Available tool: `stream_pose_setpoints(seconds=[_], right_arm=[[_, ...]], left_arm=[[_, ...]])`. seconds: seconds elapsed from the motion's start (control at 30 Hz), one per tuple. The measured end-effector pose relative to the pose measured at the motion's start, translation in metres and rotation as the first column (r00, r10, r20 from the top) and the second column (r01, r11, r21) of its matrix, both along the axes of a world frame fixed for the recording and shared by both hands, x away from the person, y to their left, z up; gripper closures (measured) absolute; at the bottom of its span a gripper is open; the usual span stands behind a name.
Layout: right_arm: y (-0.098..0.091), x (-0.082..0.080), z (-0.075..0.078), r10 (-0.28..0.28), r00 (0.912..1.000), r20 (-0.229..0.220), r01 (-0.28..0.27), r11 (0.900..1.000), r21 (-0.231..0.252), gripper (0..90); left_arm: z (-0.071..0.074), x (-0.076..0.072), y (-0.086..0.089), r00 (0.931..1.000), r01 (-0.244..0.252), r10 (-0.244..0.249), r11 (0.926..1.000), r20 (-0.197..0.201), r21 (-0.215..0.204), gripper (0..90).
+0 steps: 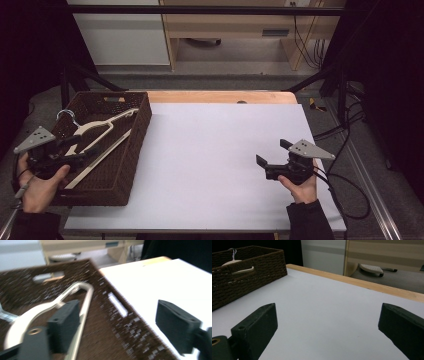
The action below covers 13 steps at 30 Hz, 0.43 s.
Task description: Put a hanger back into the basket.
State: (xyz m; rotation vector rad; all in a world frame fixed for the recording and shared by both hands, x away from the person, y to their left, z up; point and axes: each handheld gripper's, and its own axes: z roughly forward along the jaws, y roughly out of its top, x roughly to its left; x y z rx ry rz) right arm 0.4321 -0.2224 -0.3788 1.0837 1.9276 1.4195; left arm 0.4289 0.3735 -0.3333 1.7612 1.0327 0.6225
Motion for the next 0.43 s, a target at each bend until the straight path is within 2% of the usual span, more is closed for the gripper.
stream_pose_setpoints(seconds=[0.1,0.17,0.3,0.43], right_arm=[[-0.001,0.000,0.000,-0.004,1.0000,0.002,0.004,1.0000,0.002,2.5],[-0.002,0.000,-0.001,0.000,1.0000,0.005,0.000,1.0000,0.006,2.5],[-0.004,-0.001,0.000,-0.006,1.0000,0.004,0.006,0.9999,0.009,2.2],[-0.007,-0.003,0.002,0.003,0.9998,0.020,-0.004,0.9999,0.011,2.0]], left_arm=[[0.001,-0.004,-0.018,0.9992,0.022,-0.022,0.9997,0.033,-0.009,14.1],[0.000,-0.005,-0.030,0.9983,0.043,-0.042,0.9989,0.040,-0.021,11.5],[-0.005,-0.009,-0.052,0.9967,0.060,-0.060,0.9982,0.055,0.002,4.3],[-0.006,-0.013,-0.071,0.9933,0.092,-0.092,0.9957,0.070,0.000,3.9]])
